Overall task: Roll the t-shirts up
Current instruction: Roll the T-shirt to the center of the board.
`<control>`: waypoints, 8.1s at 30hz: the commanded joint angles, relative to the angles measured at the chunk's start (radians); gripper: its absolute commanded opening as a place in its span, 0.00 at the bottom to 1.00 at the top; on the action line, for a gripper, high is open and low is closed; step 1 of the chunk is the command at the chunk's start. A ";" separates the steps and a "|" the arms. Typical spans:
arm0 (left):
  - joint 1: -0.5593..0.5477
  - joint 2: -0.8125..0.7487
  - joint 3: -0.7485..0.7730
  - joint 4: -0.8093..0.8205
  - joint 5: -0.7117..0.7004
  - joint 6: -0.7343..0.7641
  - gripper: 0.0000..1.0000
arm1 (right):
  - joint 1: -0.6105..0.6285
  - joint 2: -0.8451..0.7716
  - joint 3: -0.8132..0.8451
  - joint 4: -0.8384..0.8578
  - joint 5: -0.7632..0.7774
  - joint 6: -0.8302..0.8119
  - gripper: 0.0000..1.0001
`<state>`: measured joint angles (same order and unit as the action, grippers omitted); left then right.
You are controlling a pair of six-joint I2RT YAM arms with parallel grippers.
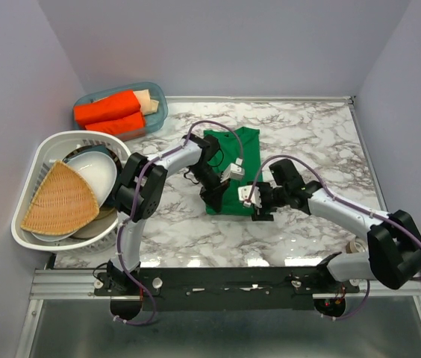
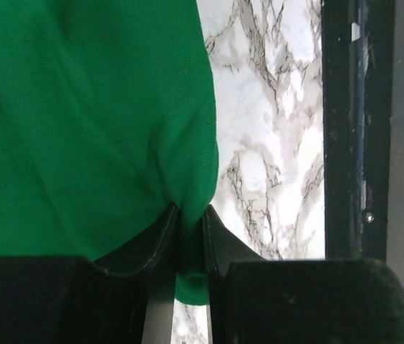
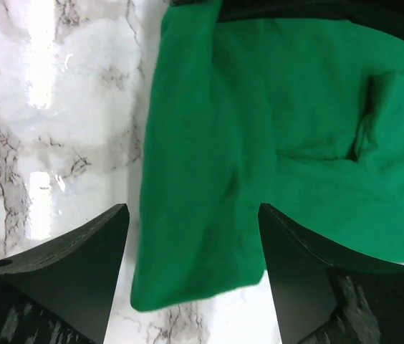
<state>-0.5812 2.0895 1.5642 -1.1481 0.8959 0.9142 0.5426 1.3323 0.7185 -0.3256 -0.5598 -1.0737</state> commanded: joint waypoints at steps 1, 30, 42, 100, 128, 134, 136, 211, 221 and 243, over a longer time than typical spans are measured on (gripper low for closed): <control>0.026 0.020 0.028 -0.009 0.118 -0.067 0.25 | 0.034 0.033 0.006 0.017 0.017 -0.003 0.81; 0.064 -0.423 -0.529 0.830 -0.150 -0.522 0.88 | 0.057 0.136 -0.008 0.168 0.149 0.169 0.12; -0.057 -0.490 -0.642 0.999 -0.340 -0.620 0.98 | 0.057 0.168 0.030 0.100 0.132 0.267 0.13; 0.103 0.199 0.241 -0.168 0.069 -0.251 0.00 | -0.242 0.817 0.841 -1.059 -0.328 -0.109 0.12; 0.143 -0.400 0.044 0.485 -0.440 -0.577 0.50 | -0.282 1.147 1.219 -1.199 -0.288 0.074 0.17; 0.070 -0.539 -0.231 0.733 -0.240 -0.560 0.98 | -0.280 1.147 1.208 -1.201 -0.293 0.078 0.17; 0.041 -0.488 -0.205 0.703 -0.152 -0.621 0.98 | -0.280 1.148 1.208 -1.199 -0.293 0.081 0.17; 0.003 -0.055 -0.006 -0.044 0.058 0.155 0.04 | -0.010 -0.088 -0.103 0.193 0.006 -0.003 1.00; 0.056 -0.028 0.028 -0.082 0.161 0.166 0.04 | 0.013 0.024 -0.132 0.282 0.047 -0.068 1.00; 0.086 -0.457 -0.515 0.727 -0.139 -0.326 0.92 | 0.036 0.140 0.041 0.166 0.113 0.069 0.04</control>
<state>-0.4866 1.7130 1.1210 -0.7837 0.9020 0.8200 0.5709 1.5173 0.7383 -0.0673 -0.4397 -1.0737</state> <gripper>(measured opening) 0.770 0.102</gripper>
